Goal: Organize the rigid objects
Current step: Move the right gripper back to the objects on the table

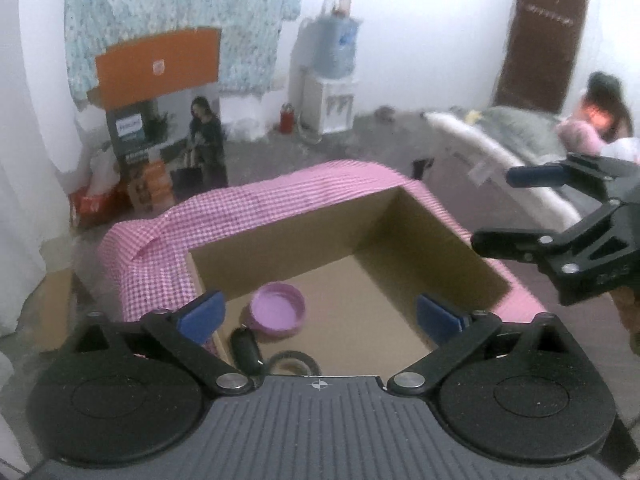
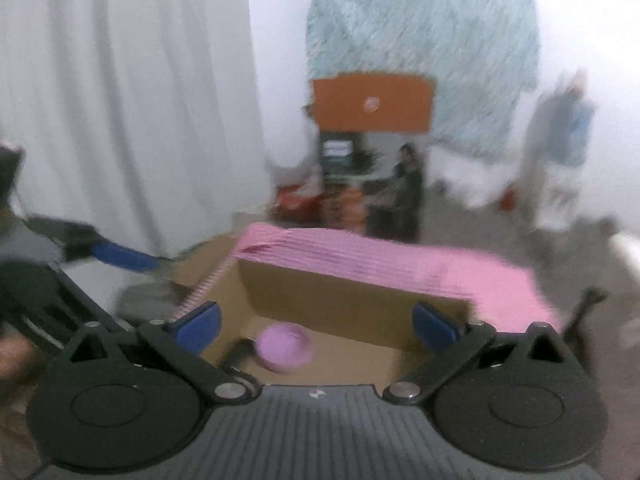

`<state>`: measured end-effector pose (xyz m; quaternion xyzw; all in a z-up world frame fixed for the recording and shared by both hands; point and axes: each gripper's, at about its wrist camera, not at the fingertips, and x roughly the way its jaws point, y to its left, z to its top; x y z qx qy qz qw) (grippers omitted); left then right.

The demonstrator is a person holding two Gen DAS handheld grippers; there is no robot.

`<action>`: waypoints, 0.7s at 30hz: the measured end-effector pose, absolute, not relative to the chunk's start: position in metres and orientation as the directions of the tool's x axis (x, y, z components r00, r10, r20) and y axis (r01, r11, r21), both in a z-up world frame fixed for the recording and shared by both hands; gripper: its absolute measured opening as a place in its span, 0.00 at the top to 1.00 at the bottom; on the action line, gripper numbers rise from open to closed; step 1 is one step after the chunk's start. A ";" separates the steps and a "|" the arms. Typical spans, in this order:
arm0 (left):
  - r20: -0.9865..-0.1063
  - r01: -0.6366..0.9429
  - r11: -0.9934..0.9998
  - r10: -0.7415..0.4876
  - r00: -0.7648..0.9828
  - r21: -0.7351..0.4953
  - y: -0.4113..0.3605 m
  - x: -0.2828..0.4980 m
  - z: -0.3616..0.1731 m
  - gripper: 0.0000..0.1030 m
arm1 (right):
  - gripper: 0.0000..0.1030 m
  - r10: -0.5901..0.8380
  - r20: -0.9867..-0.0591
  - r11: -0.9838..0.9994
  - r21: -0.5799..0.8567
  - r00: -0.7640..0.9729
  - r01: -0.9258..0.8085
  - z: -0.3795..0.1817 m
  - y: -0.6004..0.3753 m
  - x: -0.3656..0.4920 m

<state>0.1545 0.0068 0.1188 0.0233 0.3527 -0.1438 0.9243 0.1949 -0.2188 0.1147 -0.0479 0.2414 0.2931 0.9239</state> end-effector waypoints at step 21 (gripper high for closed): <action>-0.709 0.465 0.880 -0.387 0.589 -0.094 -0.107 0.071 -0.030 0.05 | 0.00 0.441 -0.606 0.894 0.237 0.662 -0.379 -0.035 -0.297 0.085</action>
